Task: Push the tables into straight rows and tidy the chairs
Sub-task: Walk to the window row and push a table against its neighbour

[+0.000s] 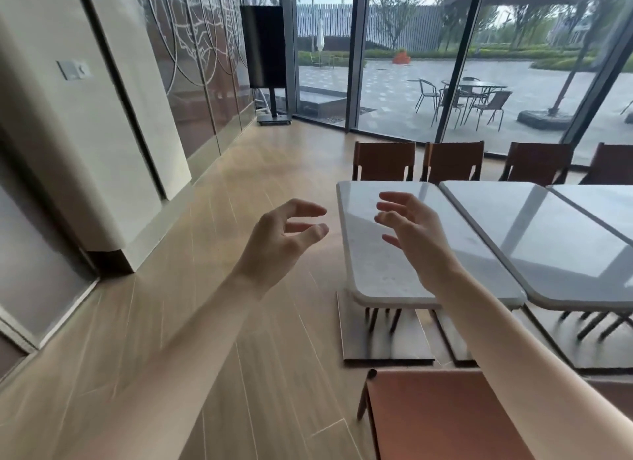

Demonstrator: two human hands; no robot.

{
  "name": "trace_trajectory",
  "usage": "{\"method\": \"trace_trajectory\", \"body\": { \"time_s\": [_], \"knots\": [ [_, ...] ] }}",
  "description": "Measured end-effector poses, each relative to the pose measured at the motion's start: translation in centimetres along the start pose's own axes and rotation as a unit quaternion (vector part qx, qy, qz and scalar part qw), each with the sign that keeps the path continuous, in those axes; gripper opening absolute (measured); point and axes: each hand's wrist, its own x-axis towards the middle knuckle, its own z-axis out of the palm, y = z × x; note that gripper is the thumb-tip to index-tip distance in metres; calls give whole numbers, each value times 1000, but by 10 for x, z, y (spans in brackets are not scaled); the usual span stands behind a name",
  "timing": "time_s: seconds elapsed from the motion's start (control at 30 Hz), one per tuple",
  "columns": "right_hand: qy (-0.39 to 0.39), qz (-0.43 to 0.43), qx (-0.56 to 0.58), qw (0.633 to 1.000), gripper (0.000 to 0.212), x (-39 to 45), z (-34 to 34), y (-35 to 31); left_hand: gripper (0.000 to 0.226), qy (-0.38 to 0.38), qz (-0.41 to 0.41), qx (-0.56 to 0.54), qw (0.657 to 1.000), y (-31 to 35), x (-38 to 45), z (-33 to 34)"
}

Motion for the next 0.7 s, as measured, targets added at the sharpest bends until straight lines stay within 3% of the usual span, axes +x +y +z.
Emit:
{"method": "trace_trajectory", "body": {
  "time_s": [0.33,0.7],
  "knots": [
    [48,11,-22,999,30,117,61,32,21,-27,-14,-38,999,-75,132,-57],
    [92,52,-42,993,23,312,107,73,22,-123,7,59,991,-144,355,-71]
  ]
}}
